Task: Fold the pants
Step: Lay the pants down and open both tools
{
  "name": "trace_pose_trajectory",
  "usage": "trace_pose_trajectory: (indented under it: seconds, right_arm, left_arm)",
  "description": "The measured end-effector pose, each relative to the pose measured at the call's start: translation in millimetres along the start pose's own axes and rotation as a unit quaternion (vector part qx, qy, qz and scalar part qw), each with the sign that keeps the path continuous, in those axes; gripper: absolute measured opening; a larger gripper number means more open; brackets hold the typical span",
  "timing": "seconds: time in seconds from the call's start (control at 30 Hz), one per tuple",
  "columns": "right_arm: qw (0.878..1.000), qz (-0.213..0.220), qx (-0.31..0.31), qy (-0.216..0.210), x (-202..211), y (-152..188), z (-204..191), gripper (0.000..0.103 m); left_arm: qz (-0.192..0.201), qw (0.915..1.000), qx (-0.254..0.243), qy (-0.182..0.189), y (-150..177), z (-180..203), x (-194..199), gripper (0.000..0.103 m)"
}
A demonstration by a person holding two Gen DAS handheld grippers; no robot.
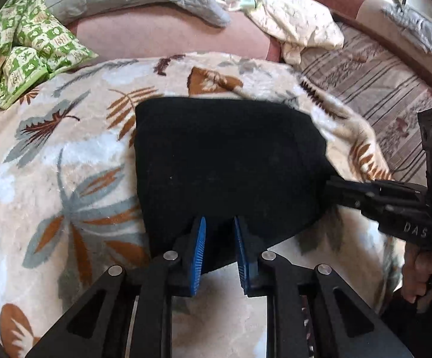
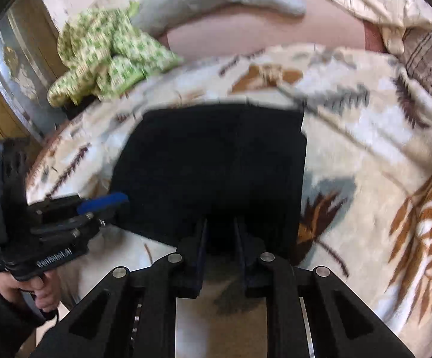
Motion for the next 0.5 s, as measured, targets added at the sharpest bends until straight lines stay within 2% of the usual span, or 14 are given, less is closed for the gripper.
trace_pose_trajectory:
  seconds: [0.03,0.17,0.23,0.27,0.3,0.33,0.4,0.47,0.5]
  right_arm:
    - [1.0,0.015,0.003,0.004,4.3,-2.3,-0.5,0.023]
    - [0.994,0.079,0.032,0.062,26.0,-13.6,-4.3,0.023]
    - [0.991,0.094,0.028,0.088,31.4,-15.8,-2.6,0.036]
    - [0.988,0.105,0.019,0.11,37.4,-16.0,0.0,0.052]
    - [0.986,0.112,0.01,0.122,41.4,-14.4,1.8,0.066]
    - [0.985,0.119,0.001,0.129,45.8,-13.3,3.1,0.07]
    - [0.984,0.128,-0.012,0.126,55.5,-8.4,3.2,0.072]
    - [0.985,0.116,-0.013,0.128,58.1,0.0,1.8,0.074]
    - [0.985,0.107,-0.01,0.132,57.4,3.9,-0.6,0.076]
  left_arm:
    - [0.007,0.9999,0.004,0.006,0.6,3.0,5.9,0.025]
    - [0.029,0.9995,-0.011,0.008,-5.9,8.5,19.6,0.032]
    - [0.054,0.9982,-0.019,-0.02,-4.3,14.3,32.7,0.046]
    - [0.063,0.9975,-0.019,-0.024,-2.5,15.7,38.6,0.055]
    - [0.077,0.9965,-0.016,-0.027,-0.5,17.5,46.9,0.06]
    - [0.087,0.9958,-0.009,-0.028,2.1,19.1,55.3,0.062]
    - [0.089,0.9956,0.008,-0.027,6.8,21.5,65.4,0.067]
    - [0.076,0.9967,0.024,-0.01,13.1,24.8,71.0,0.074]
    - [0.063,0.9975,0.031,0.0,17.1,26.6,71.2,0.074]
Point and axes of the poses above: each gripper's, at about its wrist camera, not at the fingertips, and x roughly against the way its jaws point, z to its right, y to its underside, the point moved 4 cm from there along -x, roughly the way its jaws point, and after that the axes turned 5 degrees about y, right-handed, at the moved point
